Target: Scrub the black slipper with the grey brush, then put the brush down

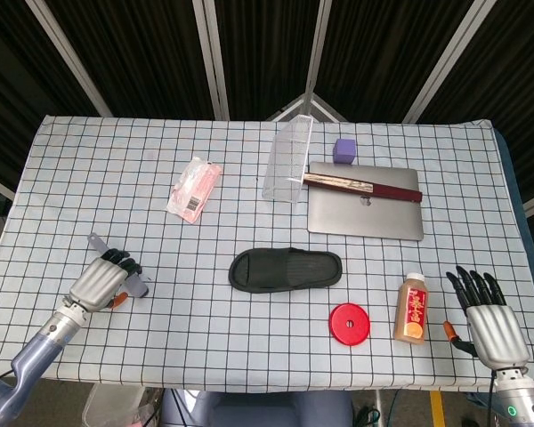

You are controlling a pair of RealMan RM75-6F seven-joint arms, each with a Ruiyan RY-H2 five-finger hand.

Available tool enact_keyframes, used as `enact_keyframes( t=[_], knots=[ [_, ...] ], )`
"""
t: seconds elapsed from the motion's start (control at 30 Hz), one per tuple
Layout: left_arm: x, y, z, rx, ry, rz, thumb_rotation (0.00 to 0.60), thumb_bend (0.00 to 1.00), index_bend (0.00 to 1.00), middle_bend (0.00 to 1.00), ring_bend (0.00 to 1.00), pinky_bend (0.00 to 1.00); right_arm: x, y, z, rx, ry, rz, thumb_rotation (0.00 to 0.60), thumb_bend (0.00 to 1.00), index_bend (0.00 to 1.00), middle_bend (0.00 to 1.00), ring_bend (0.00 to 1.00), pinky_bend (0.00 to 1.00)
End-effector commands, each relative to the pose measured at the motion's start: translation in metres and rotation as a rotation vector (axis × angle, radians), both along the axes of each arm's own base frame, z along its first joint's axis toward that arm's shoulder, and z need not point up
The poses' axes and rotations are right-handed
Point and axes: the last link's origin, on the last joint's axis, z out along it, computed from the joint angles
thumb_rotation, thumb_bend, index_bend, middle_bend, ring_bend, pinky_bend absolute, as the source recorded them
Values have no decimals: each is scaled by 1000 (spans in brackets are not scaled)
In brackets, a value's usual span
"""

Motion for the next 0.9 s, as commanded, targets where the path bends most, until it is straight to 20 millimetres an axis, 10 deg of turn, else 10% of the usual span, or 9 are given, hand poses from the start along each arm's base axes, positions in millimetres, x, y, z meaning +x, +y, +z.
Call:
enact_keyframes(
  t=[0.03,0.9],
  knots=[
    [0,1,-1,-2,0,3,600,419,332,337,210,207,0,0,-1,2,4,-1,524,438,0,0,0,0],
    [0,5,-6,-18,-4,43,600,395,345,393,268,293,-1,-2,-1,-5,9,-11,523,437,0,0,0,0]
  ],
)
